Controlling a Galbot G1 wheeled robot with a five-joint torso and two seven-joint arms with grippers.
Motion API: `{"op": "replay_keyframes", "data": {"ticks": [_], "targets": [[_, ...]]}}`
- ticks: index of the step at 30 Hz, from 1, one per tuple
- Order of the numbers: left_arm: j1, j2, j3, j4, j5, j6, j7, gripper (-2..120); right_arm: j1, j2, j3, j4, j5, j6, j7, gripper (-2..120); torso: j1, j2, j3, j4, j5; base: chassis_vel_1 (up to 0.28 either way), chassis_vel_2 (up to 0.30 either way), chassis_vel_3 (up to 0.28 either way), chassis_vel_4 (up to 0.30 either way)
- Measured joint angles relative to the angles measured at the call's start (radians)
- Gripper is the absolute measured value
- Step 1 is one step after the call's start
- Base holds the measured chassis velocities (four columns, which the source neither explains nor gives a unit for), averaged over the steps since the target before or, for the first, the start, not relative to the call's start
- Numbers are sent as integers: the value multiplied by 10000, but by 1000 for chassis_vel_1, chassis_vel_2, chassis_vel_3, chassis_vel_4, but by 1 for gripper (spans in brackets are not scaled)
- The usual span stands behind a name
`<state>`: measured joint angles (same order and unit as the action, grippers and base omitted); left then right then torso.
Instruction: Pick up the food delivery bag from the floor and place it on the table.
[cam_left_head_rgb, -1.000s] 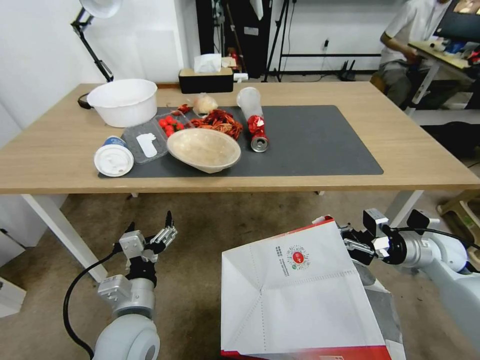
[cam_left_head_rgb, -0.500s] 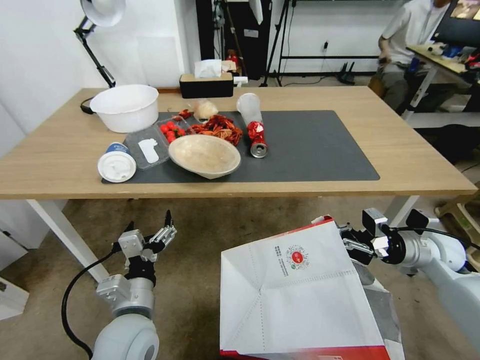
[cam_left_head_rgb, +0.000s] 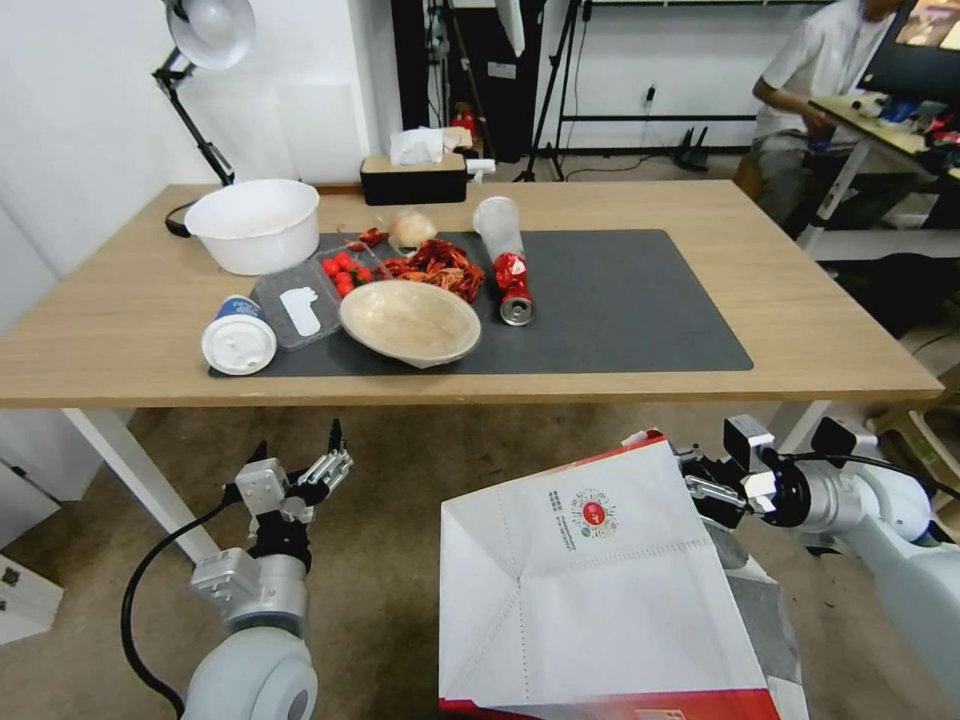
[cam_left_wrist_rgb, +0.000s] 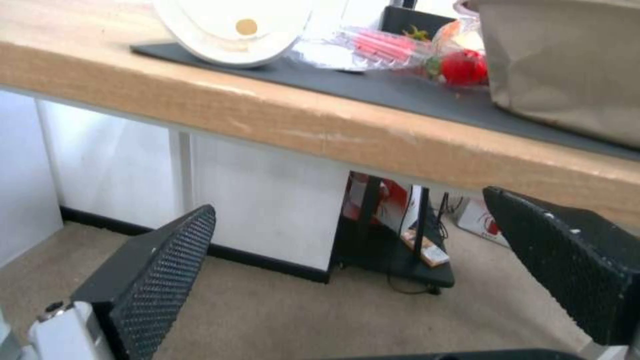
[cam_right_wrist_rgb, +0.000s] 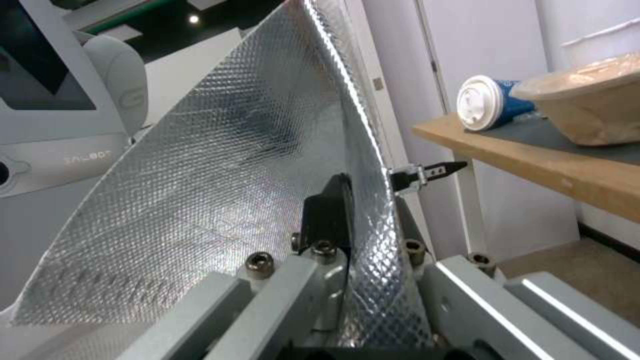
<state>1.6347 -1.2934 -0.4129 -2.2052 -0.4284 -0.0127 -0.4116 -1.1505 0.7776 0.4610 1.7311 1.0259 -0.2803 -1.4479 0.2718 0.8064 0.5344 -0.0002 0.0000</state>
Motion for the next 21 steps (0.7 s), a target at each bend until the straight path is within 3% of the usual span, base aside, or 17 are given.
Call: {"op": "replay_keyframes", "data": {"ticks": [21], "targets": [[-10,12,17,-3,15,9,1,100,29,-1,-44,-6,1,-1,2,0,424,1004,577,1,0,0,0,0,0]]}}
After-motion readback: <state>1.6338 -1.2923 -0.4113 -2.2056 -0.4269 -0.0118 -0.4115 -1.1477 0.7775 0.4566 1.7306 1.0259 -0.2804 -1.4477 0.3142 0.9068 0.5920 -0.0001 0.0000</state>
